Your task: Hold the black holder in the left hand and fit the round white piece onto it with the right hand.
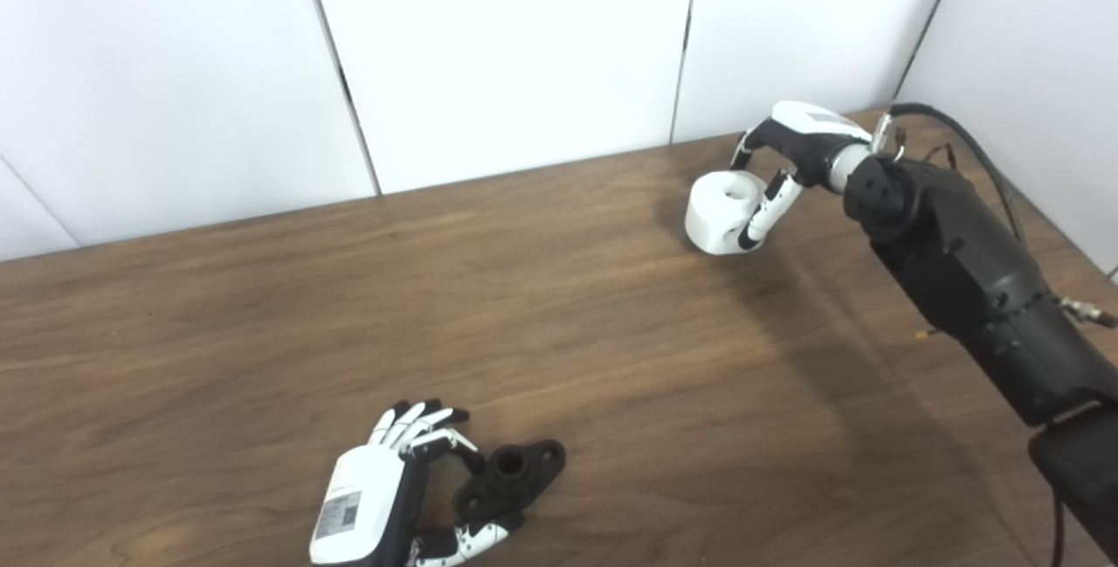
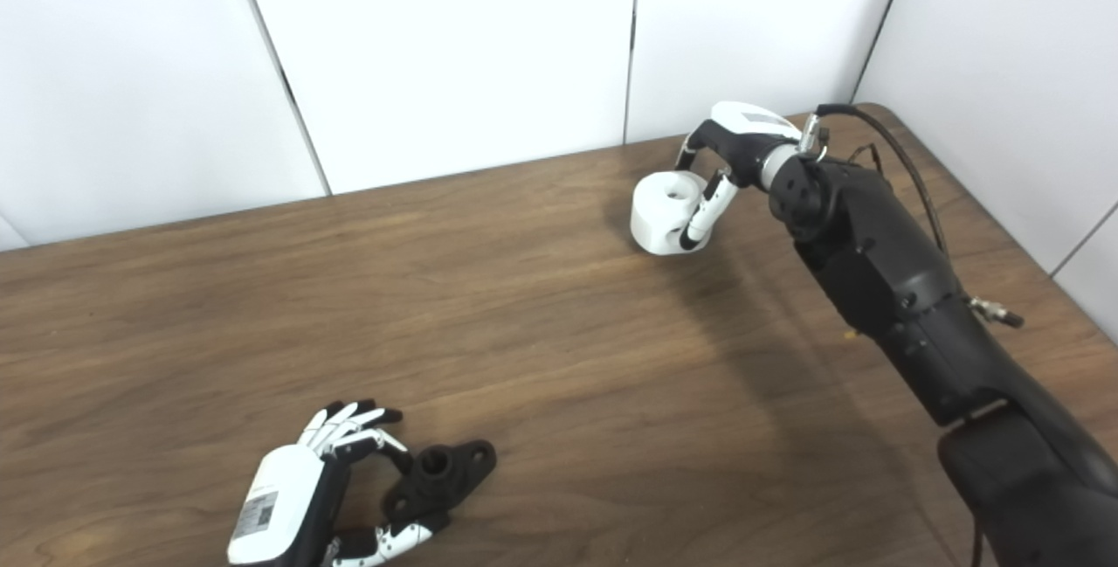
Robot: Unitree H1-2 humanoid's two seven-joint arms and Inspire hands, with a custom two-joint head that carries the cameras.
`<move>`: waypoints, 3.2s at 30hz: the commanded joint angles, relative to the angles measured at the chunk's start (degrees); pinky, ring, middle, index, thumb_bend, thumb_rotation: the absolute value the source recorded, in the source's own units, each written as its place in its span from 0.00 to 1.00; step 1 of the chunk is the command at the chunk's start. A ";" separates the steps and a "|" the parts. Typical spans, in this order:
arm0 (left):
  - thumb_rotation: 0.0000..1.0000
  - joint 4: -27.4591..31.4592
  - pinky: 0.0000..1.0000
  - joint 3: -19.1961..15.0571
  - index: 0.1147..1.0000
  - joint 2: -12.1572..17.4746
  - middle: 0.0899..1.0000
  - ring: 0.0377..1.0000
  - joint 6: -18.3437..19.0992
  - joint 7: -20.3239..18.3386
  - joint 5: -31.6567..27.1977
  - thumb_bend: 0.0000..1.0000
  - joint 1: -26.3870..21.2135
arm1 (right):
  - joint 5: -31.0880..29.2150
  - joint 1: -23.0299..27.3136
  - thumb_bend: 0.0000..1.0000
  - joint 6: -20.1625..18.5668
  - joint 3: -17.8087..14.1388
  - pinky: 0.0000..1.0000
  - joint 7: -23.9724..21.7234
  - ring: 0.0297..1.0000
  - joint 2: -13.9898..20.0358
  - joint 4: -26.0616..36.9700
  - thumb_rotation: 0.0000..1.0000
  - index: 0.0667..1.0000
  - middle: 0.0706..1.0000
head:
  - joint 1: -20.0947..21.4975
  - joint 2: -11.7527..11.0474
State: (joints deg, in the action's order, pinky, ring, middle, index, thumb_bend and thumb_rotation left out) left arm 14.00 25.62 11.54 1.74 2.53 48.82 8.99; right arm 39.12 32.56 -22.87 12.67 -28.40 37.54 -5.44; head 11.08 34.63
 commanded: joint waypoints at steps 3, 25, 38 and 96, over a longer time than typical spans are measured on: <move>0.05 -2.23 0.97 2.13 0.42 -0.34 0.80 0.89 1.07 -3.74 1.93 0.52 0.83 | 0.45 1.67 0.52 -0.46 -0.85 1.00 -1.80 1.00 2.70 8.90 0.14 0.45 0.89 | -0.19 -0.01; 0.05 -5.27 1.00 3.97 0.42 -3.76 0.81 0.92 2.76 -2.90 3.79 0.52 -1.25 | -2.26 -1.93 0.52 -0.26 1.04 1.00 -11.95 1.00 -0.89 33.22 0.14 0.45 0.88 | -7.16 3.51; 0.05 -6.05 0.97 4.95 0.42 -4.94 0.82 0.92 4.51 -3.48 5.25 0.52 -3.01 | -1.66 -1.92 0.52 -0.93 4.67 1.00 -15.69 1.00 -5.60 37.00 0.14 0.45 0.88 | -9.27 6.80; 0.05 -4.26 1.00 5.67 0.42 -5.44 0.82 0.93 8.29 -5.53 5.69 0.52 -4.94 | 7.81 -5.95 0.52 -3.69 3.43 1.00 -31.05 0.98 -14.33 46.31 0.14 0.45 0.84 | -9.80 11.98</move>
State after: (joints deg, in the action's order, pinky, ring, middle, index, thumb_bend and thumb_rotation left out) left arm 10.77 30.31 5.99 8.40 0.69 53.14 3.54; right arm 46.35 25.17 -26.43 17.14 -60.93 23.31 39.52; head 1.23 46.58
